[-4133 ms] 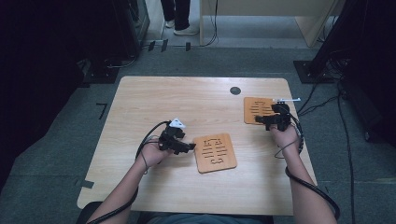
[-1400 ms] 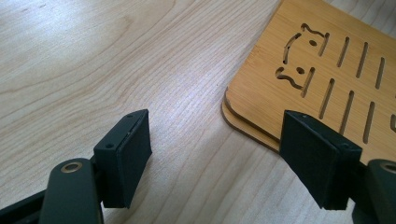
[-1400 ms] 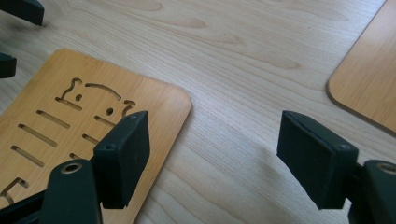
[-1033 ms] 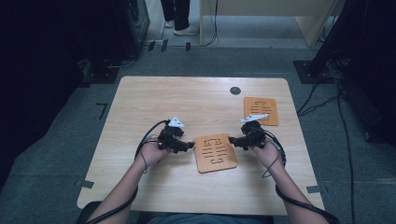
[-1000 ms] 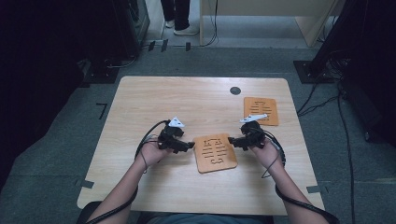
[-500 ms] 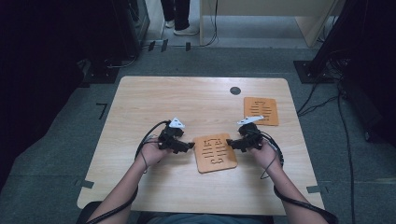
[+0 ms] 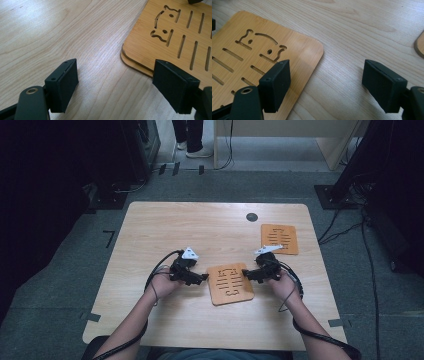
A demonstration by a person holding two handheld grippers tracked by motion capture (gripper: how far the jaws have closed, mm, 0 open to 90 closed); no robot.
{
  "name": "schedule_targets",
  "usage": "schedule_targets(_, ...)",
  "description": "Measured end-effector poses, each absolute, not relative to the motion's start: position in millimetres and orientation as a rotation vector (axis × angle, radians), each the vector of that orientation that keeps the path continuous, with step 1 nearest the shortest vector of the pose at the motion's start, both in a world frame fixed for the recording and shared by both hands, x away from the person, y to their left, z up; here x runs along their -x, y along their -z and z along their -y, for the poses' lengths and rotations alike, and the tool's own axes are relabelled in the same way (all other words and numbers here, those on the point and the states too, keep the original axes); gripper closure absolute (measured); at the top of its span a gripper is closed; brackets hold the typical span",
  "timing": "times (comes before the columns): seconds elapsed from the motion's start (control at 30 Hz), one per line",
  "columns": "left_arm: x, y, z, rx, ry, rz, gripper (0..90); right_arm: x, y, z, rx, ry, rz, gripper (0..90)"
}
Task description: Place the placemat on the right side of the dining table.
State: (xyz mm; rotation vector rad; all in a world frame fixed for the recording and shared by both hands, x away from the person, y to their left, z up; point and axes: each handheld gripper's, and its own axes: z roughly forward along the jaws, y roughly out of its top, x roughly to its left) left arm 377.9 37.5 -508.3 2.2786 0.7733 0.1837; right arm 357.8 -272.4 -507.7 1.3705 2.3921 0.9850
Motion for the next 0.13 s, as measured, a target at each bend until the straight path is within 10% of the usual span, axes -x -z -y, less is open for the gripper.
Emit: schedule_targets(0.13, -377.9, 508.4, -37.5, -2.278, -0.185, -0.773, 19.7, -357.8, 507.2, 271.5, -1.365, -0.979, -2.394, 23.7)
